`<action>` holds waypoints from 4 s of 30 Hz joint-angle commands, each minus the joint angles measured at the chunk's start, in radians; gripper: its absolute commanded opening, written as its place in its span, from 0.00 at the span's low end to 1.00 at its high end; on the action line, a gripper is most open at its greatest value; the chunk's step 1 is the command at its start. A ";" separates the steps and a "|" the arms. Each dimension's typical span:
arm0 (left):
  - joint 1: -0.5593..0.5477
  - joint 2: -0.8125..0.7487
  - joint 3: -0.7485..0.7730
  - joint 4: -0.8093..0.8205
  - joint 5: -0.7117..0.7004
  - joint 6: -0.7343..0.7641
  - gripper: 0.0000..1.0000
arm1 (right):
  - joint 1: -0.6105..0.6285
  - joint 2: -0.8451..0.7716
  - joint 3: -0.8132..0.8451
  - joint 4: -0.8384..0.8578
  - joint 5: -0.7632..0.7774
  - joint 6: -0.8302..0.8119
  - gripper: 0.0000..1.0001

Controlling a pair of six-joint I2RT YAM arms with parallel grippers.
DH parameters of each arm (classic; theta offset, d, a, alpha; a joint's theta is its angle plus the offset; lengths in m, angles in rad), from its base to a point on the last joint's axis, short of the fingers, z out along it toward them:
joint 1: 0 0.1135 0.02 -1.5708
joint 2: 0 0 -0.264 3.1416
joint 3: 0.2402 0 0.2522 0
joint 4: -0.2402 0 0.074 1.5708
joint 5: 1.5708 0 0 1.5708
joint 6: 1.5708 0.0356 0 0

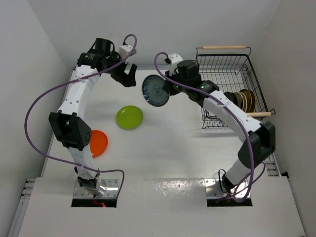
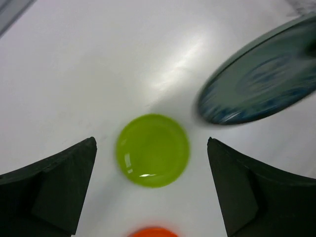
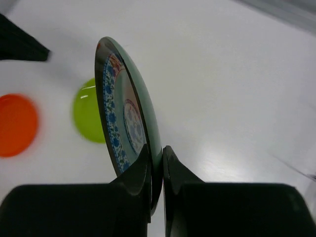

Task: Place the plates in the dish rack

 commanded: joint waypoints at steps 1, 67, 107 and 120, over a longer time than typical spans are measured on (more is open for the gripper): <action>0.023 -0.010 -0.027 0.130 -0.496 -0.179 1.00 | -0.014 -0.125 0.052 -0.025 0.452 -0.103 0.00; 0.349 0.036 -0.397 0.115 -0.730 -0.018 1.00 | 0.037 0.409 0.241 -0.095 -0.019 0.263 0.87; 0.405 0.046 -0.420 0.106 -0.674 -0.017 1.00 | -0.055 0.117 0.270 -0.042 0.197 0.004 0.00; 0.405 0.064 -0.391 0.106 -0.637 -0.017 0.97 | -0.267 -0.180 -0.008 -0.237 1.069 -0.367 0.00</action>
